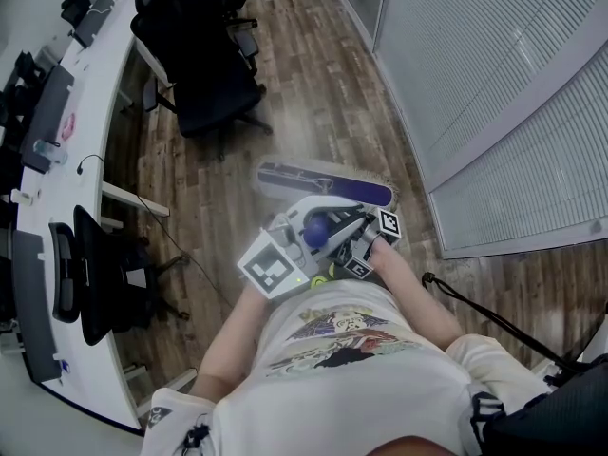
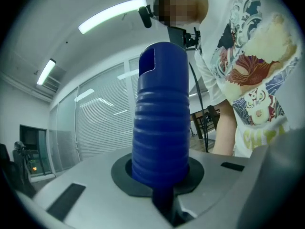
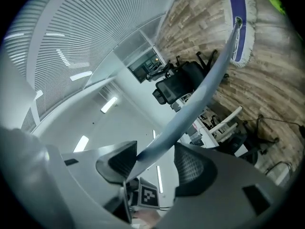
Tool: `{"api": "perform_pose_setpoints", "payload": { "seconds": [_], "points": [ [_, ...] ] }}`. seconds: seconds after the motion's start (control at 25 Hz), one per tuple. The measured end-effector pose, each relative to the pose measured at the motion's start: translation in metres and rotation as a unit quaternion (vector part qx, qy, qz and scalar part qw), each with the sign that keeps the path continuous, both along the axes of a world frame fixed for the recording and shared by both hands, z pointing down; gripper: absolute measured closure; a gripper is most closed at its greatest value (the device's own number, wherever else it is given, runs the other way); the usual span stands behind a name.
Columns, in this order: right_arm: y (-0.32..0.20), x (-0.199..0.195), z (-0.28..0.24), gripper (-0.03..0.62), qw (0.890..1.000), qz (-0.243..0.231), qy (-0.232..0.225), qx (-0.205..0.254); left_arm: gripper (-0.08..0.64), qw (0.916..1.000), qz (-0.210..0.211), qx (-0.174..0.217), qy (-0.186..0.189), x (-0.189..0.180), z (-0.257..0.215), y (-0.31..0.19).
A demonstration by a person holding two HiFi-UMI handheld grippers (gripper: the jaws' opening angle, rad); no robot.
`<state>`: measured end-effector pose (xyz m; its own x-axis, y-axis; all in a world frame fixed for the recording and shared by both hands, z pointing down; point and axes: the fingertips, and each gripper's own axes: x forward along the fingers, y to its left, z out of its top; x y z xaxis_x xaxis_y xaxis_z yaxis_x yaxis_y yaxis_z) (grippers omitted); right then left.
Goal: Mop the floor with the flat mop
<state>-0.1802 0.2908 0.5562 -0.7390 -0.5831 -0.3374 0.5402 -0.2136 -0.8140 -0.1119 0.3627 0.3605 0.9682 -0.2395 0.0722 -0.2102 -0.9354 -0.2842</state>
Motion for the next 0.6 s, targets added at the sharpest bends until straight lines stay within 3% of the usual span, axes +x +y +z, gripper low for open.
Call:
{"api": "perform_pose_setpoints", "payload": {
  "seconds": [0.08,0.2,0.4,0.6],
  "points": [
    [0.013,-0.003,0.007,0.364,1.0,-0.027,0.003,-0.007,0.554,0.9998,0.018,-0.003,-0.005,-0.001,0.007,0.017],
    [0.034,-0.003,0.016,0.364,0.997,-0.065,0.028,-0.002,0.554,0.9987,0.042,0.027,-0.008,0.001,0.011,0.045],
    [0.043,0.013,0.042,0.364,0.996,-0.046,0.067,-0.025,0.55,0.9999,0.002,0.001,0.016,-0.019,0.013,0.043],
    [0.037,0.004,0.052,0.364,0.994,-0.047,0.096,-0.025,0.538,0.9996,0.026,0.002,0.013,-0.013,0.018,0.057]
  ]
}}
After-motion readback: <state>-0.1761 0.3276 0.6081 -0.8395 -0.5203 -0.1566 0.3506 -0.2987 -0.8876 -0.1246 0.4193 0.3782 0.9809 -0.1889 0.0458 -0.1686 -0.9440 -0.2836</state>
